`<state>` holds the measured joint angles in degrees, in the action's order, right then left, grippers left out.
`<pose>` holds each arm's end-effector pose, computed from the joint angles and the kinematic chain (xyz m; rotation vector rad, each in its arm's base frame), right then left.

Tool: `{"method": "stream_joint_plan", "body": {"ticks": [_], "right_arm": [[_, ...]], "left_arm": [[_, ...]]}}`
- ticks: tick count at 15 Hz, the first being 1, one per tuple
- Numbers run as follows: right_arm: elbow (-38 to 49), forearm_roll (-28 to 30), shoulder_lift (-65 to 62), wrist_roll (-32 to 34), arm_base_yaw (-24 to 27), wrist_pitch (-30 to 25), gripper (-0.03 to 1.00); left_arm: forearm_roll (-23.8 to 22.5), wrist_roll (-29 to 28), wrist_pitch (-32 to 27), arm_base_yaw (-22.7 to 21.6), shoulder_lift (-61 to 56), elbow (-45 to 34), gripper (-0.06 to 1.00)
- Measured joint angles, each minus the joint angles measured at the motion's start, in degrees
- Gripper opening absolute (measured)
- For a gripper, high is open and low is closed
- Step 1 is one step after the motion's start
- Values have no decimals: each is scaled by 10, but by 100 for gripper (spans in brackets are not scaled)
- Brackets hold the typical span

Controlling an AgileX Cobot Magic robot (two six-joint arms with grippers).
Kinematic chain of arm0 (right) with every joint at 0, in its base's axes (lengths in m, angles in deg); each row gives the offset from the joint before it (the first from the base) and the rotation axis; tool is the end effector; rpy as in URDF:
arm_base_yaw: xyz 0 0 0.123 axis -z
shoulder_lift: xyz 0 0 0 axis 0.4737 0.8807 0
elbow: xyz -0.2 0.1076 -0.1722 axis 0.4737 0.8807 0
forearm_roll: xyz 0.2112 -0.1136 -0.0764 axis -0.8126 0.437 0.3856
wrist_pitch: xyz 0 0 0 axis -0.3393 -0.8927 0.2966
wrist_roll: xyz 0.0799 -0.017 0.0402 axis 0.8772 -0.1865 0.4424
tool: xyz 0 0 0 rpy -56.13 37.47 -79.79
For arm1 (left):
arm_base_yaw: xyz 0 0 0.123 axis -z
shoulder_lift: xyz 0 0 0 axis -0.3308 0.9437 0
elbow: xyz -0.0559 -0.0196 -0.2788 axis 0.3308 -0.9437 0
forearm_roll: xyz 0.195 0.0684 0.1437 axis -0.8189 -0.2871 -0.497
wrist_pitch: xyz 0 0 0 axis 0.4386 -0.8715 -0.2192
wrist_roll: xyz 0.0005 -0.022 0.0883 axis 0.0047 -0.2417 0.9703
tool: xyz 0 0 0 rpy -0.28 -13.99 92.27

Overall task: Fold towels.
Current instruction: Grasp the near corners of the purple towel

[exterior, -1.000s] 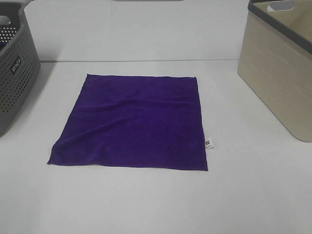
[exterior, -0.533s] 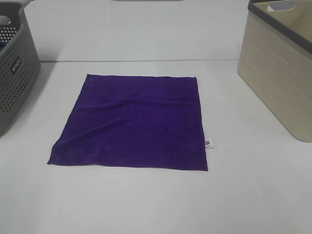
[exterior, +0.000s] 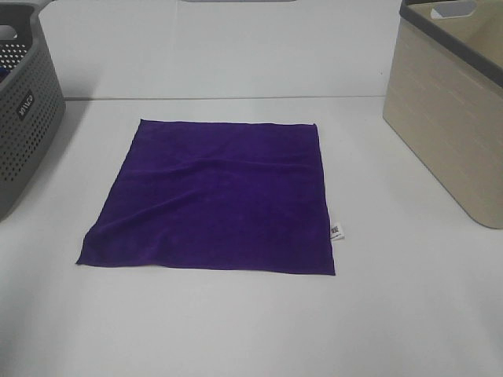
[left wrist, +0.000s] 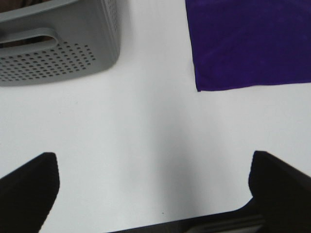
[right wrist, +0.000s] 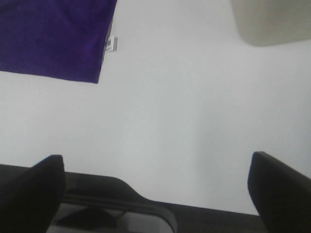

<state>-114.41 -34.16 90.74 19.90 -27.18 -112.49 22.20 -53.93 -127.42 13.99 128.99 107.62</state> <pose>0.1267 0.0188 0.3025 -0.0704 2.5869 0.2951 0.1197 0.0005 0.3304 0.1213 2.4914 -0.0438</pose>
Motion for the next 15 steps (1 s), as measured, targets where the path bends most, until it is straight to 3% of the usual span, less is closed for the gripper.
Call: {"method": "stream_joint_plan", "body": {"ticks": [1,2,3,7,9,15], "right_arm": [[-23,-76,156,-86,0,48,99],[-27,-140,223,-145,0,78,99],[-27,-169,246,-175,0,93,99],[-28,-406,411,-376,0,117,99],[-29,-444,482,-419,0,121,99],[-59,-456,606,-450,0,147,99]], "left_arm": [[1,30,7,0,178,56,99],[17,53,10,0,256,76,98],[32,64,12,0,295,83,98],[184,175,77,18,501,100,98],[214,206,123,22,572,104,98],[221,250,112,22,707,205,98]]}}
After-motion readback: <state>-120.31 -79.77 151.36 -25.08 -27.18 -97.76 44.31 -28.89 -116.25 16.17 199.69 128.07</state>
